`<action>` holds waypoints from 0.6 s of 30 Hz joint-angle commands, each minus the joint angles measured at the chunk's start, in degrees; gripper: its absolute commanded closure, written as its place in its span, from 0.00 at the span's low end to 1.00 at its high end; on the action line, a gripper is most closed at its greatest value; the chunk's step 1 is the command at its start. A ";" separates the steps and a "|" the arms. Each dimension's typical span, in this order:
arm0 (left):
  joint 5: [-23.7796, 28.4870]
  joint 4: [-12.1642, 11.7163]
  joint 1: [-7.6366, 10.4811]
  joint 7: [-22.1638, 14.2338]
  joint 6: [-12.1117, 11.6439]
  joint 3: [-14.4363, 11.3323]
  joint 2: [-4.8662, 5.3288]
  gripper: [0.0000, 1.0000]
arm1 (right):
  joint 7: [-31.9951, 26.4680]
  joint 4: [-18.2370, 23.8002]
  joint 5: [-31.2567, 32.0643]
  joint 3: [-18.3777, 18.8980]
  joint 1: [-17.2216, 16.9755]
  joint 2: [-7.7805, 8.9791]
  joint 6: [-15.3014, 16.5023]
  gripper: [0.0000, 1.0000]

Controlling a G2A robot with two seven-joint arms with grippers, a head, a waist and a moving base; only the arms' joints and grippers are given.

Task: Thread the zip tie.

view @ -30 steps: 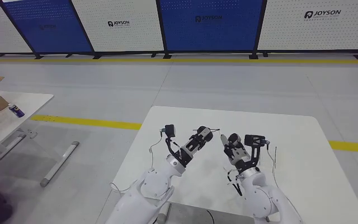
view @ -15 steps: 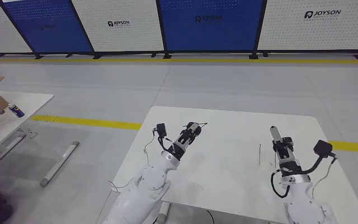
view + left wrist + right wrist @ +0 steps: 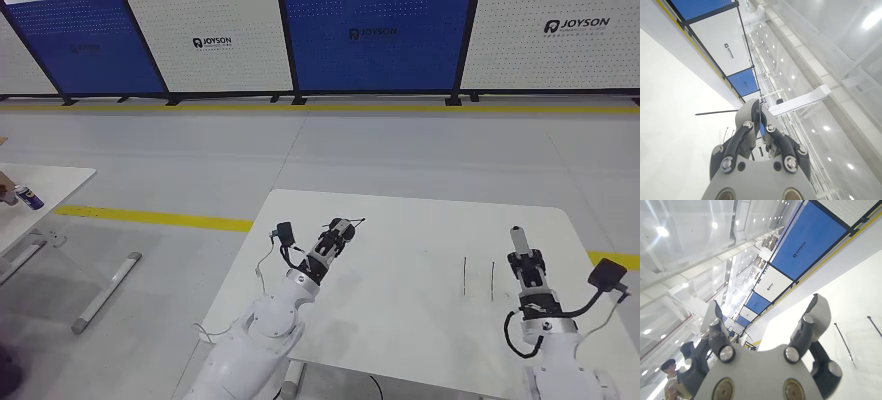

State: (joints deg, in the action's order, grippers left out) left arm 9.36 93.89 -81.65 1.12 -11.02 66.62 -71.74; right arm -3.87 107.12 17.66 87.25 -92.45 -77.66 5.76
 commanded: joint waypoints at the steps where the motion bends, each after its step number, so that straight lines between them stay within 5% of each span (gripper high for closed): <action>1: 0.00 0.00 0.00 0.00 0.00 0.00 0.00 1.00 | 0.00 0.00 0.00 0.00 0.00 0.00 0.00 0.00; 18: 0.75 -3.18 -1.45 3.88 -1.48 4.31 0.11 1.00 | -4.45 -1.13 -12.30 6.73 -1.06 0.44 -2.69 0.00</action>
State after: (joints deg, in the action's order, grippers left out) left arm 10.13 90.70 -83.12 5.01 -12.52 70.96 -71.63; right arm -8.14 105.95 5.39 93.98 -93.52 -77.23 3.20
